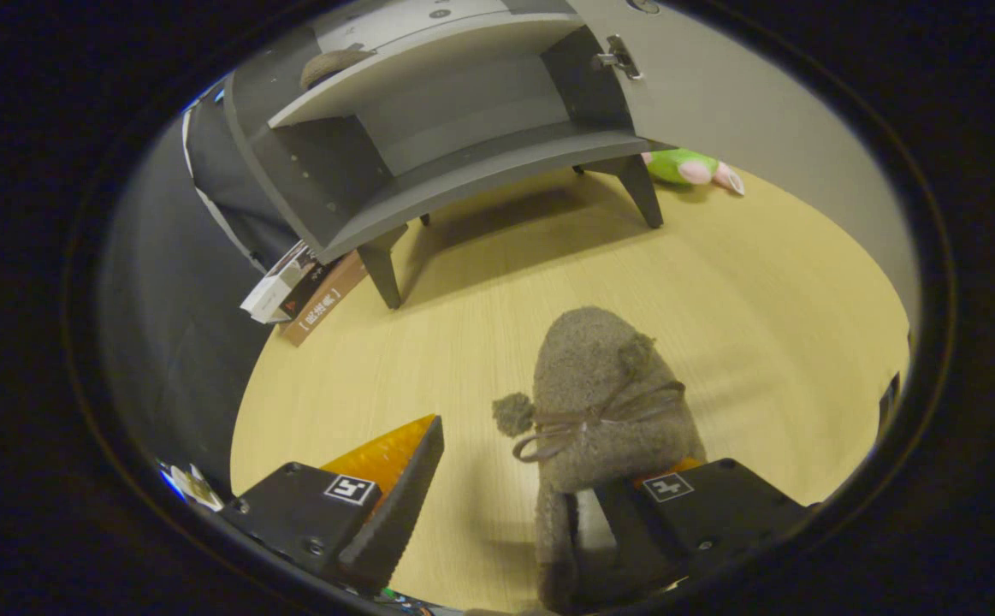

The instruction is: Open the shoe cabinet door, grab the shoes and put them into the shoe cabinet, then close the shoe cabinet door.

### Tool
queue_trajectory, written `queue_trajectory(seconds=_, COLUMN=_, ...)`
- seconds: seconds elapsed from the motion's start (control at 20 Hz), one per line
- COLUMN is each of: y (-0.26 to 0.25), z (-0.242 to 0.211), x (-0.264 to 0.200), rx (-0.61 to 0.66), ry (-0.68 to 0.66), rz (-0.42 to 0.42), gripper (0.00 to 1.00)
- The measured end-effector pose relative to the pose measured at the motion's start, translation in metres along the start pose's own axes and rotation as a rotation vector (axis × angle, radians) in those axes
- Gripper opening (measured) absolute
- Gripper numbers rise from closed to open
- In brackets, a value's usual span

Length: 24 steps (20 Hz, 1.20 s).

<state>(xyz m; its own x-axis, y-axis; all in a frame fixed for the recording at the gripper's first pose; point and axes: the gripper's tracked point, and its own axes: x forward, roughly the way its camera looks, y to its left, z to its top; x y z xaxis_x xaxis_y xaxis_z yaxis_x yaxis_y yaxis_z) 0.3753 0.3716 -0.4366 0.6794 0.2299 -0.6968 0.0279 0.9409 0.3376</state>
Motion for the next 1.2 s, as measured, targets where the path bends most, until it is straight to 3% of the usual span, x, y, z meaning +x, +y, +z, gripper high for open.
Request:
queue_trajectory(seconds=0.2, y=-0.025, z=0.003, x=0.007, rx=-0.032, ry=-0.006, rz=-0.104, gripper=0.58)
queue_trajectory(seconds=0.25, y=-0.027, z=0.002, x=0.009, rx=-0.053, ry=-0.012, rz=-0.112, gripper=0.52)
queue_trajectory(seconds=0.4, y=-0.024, z=0.001, x=0.007, rx=-0.134, ry=0.011, rz=-0.083, gripper=0.35)
queue_trajectory(seconds=0.65, y=-0.014, z=-0.001, x=-0.006, rx=-0.143, ry=0.048, rz=-0.028, gripper=0.06)
queue_trajectory(seconds=1.2, y=0.024, z=0.046, x=-0.119, rx=-0.271, ry=-0.151, rz=-0.002, gripper=0.06)
